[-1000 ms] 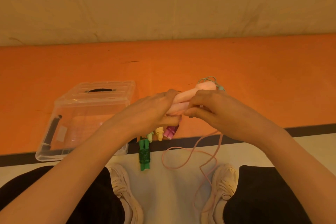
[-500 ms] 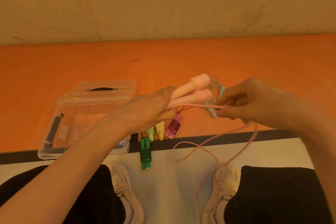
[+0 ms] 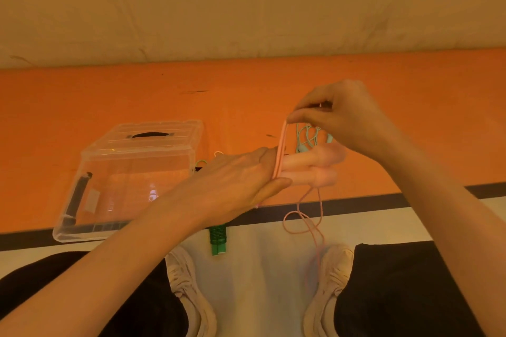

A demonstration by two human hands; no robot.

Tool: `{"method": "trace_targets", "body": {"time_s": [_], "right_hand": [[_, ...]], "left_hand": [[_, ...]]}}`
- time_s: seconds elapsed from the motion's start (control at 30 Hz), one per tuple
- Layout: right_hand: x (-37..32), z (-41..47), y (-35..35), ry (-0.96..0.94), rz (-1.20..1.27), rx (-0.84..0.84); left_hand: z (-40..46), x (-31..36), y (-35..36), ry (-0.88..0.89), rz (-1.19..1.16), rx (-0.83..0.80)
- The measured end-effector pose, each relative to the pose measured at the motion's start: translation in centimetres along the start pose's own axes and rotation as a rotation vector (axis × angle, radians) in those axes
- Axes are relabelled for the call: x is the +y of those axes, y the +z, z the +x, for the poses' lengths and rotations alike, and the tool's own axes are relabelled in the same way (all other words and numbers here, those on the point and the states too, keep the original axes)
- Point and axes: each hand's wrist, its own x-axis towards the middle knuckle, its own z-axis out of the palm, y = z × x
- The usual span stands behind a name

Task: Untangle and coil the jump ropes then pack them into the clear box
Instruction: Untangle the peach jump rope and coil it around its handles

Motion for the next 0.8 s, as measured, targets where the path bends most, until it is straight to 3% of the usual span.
{"method": "trace_targets", "body": {"time_s": [0.23,0.37,0.53,0.8], "right_hand": [[1.1,0.4,0.1,0.107,0.06,-0.029],[1.3,0.5,0.3,0.112,0.151,-0.103],[2.0,0.3,0.1,0.095,0.218,-0.249],[2.8,0.4,0.3,0.175,0.316,-0.225]], "left_hand": [[-0.5,0.9,-0.1,0.003,0.046,-0.009],[-0.4,1.1,0.2,0.091,0.13,0.022],[-0.9,0.8,-0.4,0.06,-0.048,-0.06],[-1.4,1.3,-0.2,0.085,-0.031,-0.074]]}}
